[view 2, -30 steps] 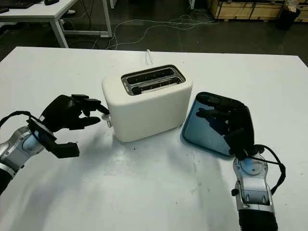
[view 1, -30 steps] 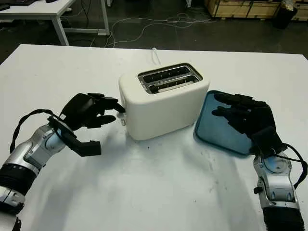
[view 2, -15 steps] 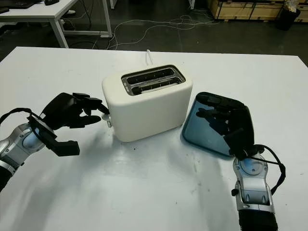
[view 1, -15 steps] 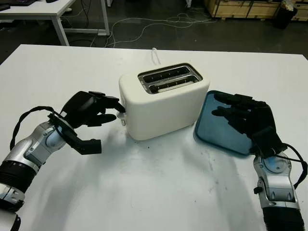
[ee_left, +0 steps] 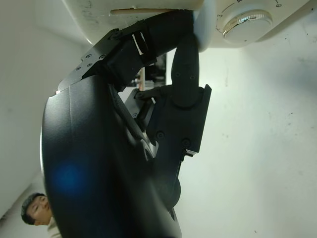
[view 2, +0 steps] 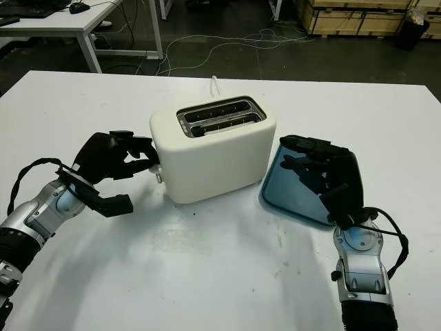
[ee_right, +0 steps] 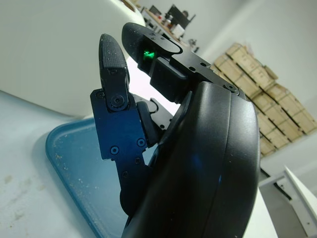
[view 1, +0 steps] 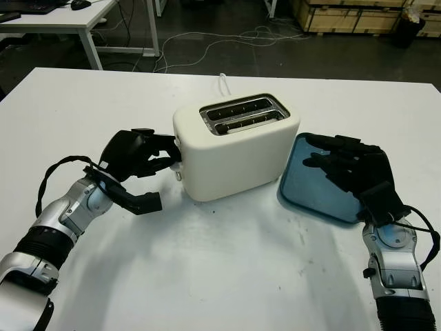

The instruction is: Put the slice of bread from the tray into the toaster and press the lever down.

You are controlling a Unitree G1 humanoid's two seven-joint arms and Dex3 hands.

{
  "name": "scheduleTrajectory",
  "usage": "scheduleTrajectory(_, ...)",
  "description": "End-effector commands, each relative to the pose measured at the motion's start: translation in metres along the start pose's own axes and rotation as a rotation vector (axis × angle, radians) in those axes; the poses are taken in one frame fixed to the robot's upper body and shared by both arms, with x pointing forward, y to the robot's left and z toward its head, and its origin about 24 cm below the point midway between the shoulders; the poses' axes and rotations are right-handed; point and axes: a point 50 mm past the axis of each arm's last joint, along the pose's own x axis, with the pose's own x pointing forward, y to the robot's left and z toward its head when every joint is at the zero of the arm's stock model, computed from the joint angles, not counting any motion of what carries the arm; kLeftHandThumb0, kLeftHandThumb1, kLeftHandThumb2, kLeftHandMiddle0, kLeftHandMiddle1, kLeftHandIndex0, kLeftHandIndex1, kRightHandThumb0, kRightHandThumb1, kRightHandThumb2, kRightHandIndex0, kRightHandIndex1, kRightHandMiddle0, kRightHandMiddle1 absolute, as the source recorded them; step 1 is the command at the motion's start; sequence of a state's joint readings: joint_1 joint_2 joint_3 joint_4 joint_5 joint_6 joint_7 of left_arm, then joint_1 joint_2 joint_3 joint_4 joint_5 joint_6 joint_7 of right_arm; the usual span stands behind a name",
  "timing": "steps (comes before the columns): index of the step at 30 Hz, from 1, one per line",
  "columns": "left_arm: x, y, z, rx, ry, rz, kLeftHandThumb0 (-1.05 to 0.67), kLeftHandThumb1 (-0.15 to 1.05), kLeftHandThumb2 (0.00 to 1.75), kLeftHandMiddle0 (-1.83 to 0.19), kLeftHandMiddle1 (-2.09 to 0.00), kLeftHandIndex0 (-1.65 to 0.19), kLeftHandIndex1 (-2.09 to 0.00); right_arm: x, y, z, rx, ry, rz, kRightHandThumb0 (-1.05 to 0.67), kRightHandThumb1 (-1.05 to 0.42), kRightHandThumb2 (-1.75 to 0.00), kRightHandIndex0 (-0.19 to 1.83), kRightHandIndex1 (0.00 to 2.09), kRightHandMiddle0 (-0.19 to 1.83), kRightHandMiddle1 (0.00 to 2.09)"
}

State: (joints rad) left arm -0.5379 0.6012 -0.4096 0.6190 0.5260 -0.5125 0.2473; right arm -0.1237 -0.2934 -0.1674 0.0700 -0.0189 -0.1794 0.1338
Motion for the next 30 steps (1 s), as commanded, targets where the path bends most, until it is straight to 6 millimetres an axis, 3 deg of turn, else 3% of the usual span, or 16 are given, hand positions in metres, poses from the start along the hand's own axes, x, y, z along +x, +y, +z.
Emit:
scheduleTrajectory(1, -0.047, -0.128, 0.021, 0.096, 0.028, -0.617, -0.31, 0.92, 0.24, -0.68, -1.20, -0.87, -0.51, -0.001, -0.001, -0.002, -0.011, -0.006, 0.002, -0.51, -0.92, -0.17, 1.00, 0.54, 1.06, 0.00)
scheduleTrajectory(12, -0.046, -0.126, 0.023, 0.088, 0.026, -0.624, -0.31, 0.92, 0.23, -0.64, -1.39, -0.88, -0.59, 0.000, 0.000, 0.000, -0.016, -0.012, 0.004, -0.47, -0.92, -0.17, 1.00, 0.55, 1.06, 0.00)
scheduleTrajectory(17, -0.043, -0.114, 0.025, 0.086, -0.020, -0.554, -0.31, 0.92, 0.26, -0.67, -1.29, -0.83, -0.60, 0.000, 0.000, 0.001, -0.003, -0.007, 0.005, -0.48, -0.92, -0.17, 0.99, 0.56, 1.06, 0.00)
scheduleTrajectory(20, -0.040, -0.094, 0.023, 0.044, -0.042, -0.447, -0.32, 0.92, 0.26, -0.65, -1.34, -0.82, -0.61, 0.000, 0.000, 0.001, -0.014, -0.009, 0.008, -0.48, -0.92, -0.17, 0.99, 0.56, 1.06, 0.00)
scheduleTrajectory(24, -0.037, -0.045, 0.016, 0.027, -0.052, -0.183, -0.33, 0.92, 0.16, -0.63, -1.47, -0.80, -0.62, 0.000, 0.000, 0.001, -0.015, -0.009, 0.008, -0.48, -0.92, -0.17, 0.99, 0.56, 1.06, 0.00)
scheduleTrajectory(30, -0.041, 0.020, 0.008, 0.015, -0.015, 0.091, -0.30, 0.92, 0.18, -0.55, -1.46, -0.74, -0.65, 0.001, 0.000, 0.000, 0.000, -0.007, 0.008, -0.48, -0.92, -0.16, 0.98, 0.57, 1.05, 0.00)
